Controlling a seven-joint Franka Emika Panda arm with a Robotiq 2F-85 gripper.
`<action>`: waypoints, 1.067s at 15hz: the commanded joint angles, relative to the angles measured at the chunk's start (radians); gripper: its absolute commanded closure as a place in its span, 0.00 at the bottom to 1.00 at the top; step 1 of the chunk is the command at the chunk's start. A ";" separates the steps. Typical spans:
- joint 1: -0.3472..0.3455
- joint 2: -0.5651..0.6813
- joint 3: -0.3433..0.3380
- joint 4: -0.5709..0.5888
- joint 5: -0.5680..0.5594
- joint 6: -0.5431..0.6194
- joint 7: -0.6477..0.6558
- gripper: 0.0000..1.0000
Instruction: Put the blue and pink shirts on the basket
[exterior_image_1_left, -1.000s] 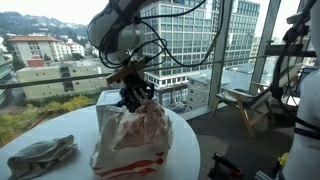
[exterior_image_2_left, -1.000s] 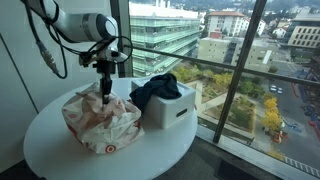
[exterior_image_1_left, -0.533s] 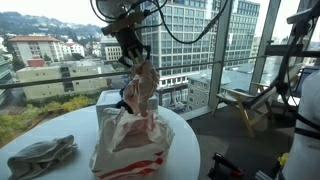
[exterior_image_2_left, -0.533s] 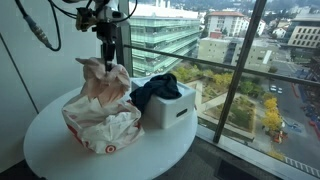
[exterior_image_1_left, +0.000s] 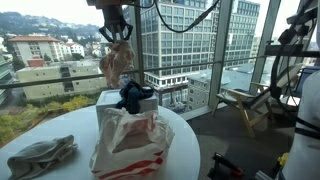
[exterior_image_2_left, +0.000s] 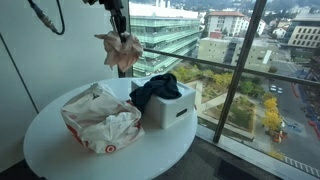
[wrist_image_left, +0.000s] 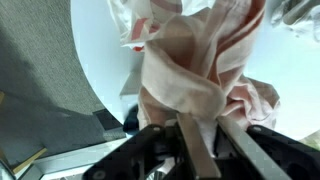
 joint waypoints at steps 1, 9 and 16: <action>0.008 0.115 0.009 0.018 -0.111 0.259 0.005 0.86; 0.037 0.289 -0.090 0.020 -0.305 0.488 0.085 0.86; 0.011 0.341 -0.114 -0.011 -0.259 0.495 0.043 0.25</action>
